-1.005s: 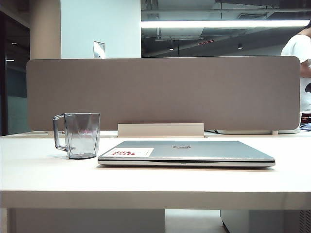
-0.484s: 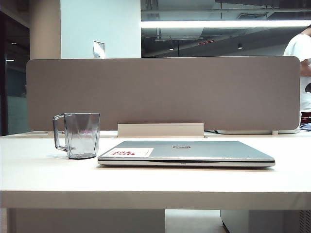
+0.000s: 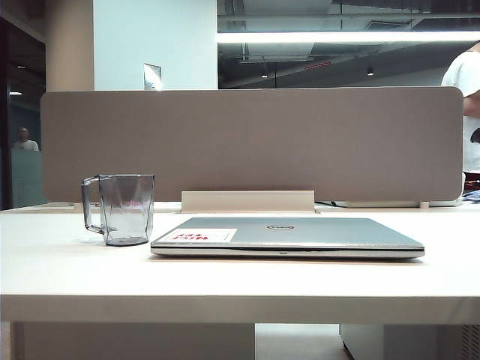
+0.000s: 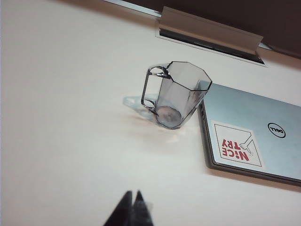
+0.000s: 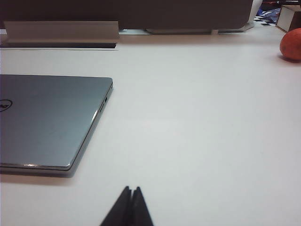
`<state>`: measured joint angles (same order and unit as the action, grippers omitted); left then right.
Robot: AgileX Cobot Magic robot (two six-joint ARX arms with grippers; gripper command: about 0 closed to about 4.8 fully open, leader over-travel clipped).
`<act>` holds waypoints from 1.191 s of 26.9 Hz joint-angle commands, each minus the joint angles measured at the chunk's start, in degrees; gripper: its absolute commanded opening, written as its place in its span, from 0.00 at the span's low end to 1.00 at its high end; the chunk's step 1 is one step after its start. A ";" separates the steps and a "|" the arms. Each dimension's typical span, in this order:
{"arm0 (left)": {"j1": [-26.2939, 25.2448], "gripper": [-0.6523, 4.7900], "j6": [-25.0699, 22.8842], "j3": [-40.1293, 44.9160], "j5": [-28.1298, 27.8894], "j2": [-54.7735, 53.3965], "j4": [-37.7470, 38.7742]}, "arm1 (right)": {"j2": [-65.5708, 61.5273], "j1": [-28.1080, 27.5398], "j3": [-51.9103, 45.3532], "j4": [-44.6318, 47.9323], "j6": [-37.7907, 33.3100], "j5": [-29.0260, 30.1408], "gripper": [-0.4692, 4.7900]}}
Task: Pick up the water cup and place it on the left side of the laptop.
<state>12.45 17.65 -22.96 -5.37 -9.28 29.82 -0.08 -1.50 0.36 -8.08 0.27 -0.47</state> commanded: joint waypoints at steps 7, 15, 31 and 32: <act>-0.04 0.11 -5.68 4.76 -13.09 0.00 -7.21 | 0.09 -0.04 -0.33 0.59 0.15 -0.48 0.08; -8.59 0.11 -10.25 17.22 -1.68 1.68 -23.96 | 0.09 -0.04 -0.33 0.59 0.15 -0.48 0.08; -12.90 0.11 -11.89 22.49 3.15 9.05 -27.56 | 0.09 -0.02 -0.33 0.59 0.15 -0.48 0.08; -12.90 0.11 -11.89 22.49 3.23 9.05 -27.41 | 0.09 -0.02 -0.33 0.57 0.15 -0.48 0.08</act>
<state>-0.54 5.96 -0.27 -2.68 -0.19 3.70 -0.08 -1.50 0.36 -8.10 0.27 -0.54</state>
